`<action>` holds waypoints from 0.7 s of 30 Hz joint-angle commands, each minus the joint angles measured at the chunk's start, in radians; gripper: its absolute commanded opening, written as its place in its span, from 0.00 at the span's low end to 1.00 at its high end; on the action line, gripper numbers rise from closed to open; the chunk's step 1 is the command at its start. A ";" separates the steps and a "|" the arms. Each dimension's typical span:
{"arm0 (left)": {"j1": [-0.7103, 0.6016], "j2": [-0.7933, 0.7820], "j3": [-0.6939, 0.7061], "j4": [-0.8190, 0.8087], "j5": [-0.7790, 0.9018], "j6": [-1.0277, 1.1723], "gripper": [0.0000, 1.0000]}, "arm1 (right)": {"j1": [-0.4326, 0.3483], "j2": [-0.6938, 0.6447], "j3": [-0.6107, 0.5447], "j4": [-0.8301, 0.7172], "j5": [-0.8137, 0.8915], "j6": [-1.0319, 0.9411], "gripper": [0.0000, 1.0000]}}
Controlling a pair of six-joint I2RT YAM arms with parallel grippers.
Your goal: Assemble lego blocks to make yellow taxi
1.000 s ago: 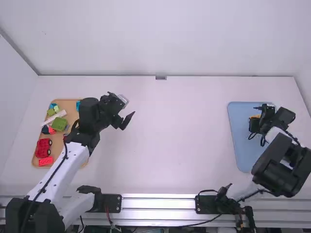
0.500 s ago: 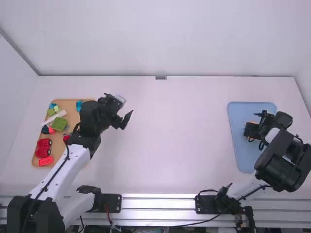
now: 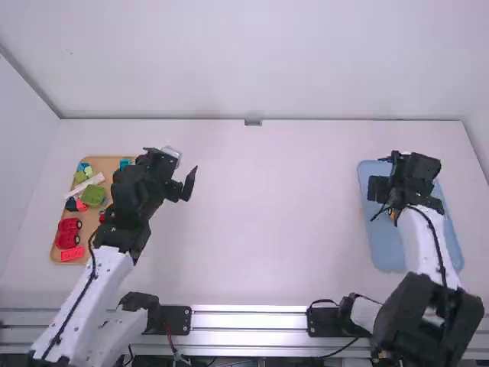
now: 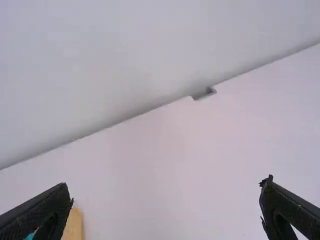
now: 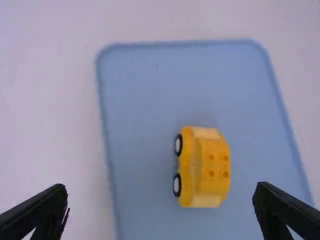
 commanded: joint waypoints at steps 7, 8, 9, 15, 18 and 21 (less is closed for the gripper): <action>-0.002 -0.338 -0.004 -0.095 -0.004 -0.010 0.99 | 0.271 -0.277 0.022 -0.066 0.021 0.024 0.99; -0.002 -0.387 -0.004 -0.111 -0.004 -0.010 0.99 | 0.322 -0.311 0.022 -0.069 0.024 0.024 0.99; -0.002 -0.411 -0.004 -0.118 -0.004 -0.010 0.99 | 0.345 -0.324 0.022 -0.069 0.023 0.024 0.99; 0.025 -0.521 -0.031 -0.107 -0.034 -0.037 0.96 | 0.403 -0.407 -0.005 -0.041 -0.004 0.050 0.96; 0.061 -0.558 -0.068 -0.077 -0.070 -0.073 0.93 | 0.368 -0.442 -0.039 -0.007 -0.038 0.085 0.93; 0.083 -0.610 -0.120 -0.077 -0.122 -0.125 0.87 | 0.327 -0.490 -0.088 0.042 -0.049 0.133 0.88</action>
